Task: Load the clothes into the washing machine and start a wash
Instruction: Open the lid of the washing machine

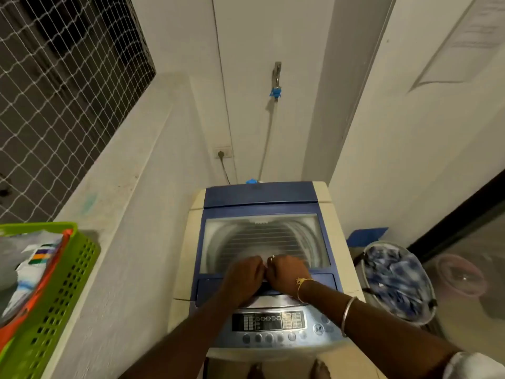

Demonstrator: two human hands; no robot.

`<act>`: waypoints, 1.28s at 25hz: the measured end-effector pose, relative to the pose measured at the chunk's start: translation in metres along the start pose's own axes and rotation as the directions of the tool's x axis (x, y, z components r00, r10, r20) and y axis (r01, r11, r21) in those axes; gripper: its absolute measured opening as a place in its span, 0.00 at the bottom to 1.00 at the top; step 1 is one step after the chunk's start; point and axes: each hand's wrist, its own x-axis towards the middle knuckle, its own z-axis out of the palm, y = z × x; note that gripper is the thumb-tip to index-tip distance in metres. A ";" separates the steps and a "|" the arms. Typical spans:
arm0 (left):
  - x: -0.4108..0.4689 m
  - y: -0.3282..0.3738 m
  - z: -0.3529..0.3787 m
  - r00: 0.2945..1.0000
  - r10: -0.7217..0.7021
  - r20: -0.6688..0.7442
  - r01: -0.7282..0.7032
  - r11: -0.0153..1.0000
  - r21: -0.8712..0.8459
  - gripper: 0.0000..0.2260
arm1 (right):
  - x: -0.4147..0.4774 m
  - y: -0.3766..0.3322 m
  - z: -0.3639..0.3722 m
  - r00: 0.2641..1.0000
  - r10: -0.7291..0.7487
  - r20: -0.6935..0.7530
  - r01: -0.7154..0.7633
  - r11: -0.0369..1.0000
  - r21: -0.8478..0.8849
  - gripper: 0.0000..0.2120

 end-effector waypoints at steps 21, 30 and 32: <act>-0.054 0.032 -0.035 0.941 -0.129 0.313 0.128 0.992 0.025 0.08 | -0.052 -0.006 -0.006 0.975 -0.033 0.219 0.027 0.999 0.028 0.08; -0.006 0.072 -0.138 0.987 -0.090 0.134 0.065 0.982 0.180 0.12 | -0.029 -0.030 -0.117 0.994 -0.106 0.030 0.104 0.993 0.057 0.12; 0.010 0.076 -0.157 0.992 -0.074 0.102 0.054 0.981 0.188 0.12 | -0.018 -0.033 -0.140 0.993 -0.118 0.005 0.118 0.992 0.039 0.12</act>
